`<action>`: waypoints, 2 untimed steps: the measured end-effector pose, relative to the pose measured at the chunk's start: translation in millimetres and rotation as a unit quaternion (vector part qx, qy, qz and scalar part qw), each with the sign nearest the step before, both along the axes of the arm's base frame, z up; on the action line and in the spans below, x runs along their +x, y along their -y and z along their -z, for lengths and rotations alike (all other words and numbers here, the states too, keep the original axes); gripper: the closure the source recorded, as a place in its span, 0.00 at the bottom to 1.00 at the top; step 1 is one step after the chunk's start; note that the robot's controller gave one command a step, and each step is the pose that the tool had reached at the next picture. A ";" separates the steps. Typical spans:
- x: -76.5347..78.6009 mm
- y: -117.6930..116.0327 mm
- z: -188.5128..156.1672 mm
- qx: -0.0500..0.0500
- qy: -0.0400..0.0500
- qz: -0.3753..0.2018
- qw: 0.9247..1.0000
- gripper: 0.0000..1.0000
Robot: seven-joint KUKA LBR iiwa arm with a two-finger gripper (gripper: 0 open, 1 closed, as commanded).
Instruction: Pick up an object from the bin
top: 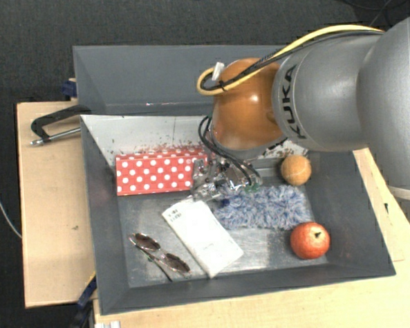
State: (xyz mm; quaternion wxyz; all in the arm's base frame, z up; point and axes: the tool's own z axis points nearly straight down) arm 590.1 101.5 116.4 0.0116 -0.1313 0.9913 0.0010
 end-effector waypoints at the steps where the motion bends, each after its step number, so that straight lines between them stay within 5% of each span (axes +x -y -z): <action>1: -37.8 -6.8 36.4 -0.004 0.006 -0.230 0.973 1.00; 2: -39.6 -9.0 38.3 -0.002 0.004 -0.231 0.973 0.00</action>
Offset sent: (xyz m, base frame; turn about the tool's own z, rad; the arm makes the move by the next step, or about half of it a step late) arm 0.0000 0.0000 0.0000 0.0000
